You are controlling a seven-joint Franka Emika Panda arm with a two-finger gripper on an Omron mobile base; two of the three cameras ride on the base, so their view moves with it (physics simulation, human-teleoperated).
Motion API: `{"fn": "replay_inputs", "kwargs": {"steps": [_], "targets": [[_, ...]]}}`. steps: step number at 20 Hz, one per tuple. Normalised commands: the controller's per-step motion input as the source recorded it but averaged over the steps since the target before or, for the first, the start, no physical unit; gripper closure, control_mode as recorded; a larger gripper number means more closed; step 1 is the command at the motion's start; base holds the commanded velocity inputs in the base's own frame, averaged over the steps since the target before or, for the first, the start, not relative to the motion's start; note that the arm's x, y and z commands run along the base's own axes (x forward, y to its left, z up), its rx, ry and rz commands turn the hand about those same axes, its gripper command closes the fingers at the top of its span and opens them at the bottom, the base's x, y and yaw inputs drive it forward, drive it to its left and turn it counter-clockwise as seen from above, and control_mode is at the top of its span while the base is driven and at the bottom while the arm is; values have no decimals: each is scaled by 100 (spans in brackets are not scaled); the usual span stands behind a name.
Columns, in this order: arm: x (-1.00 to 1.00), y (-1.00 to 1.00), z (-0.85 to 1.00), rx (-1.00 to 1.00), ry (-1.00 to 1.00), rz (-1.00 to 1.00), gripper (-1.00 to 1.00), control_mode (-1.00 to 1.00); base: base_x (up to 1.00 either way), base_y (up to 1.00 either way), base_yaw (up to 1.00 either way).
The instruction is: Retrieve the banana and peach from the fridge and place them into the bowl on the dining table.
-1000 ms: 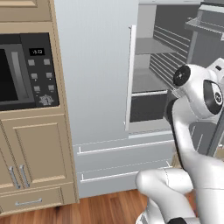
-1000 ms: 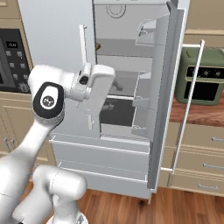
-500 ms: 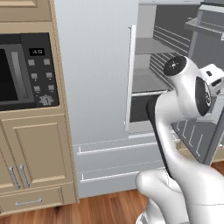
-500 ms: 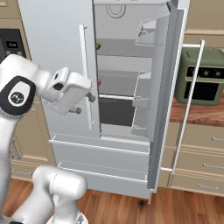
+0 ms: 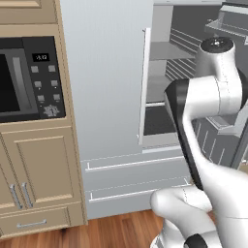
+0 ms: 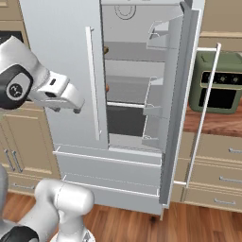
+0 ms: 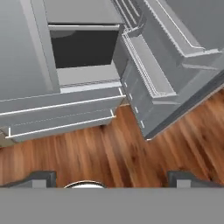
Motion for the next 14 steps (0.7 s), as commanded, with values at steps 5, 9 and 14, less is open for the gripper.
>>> {"fn": "replay_inputs", "kwargs": {"steps": [5, 9, 14], "targets": [[14, 19, -15, 30, -38, 4, -100, -100, 0, 0, 0], [28, 7, -9, 1, -38, 8, -100, -100, 0, 0, 0], [42, 1, 0, 0, -8, 8, -100, -100, 0, 0, 0]]}}
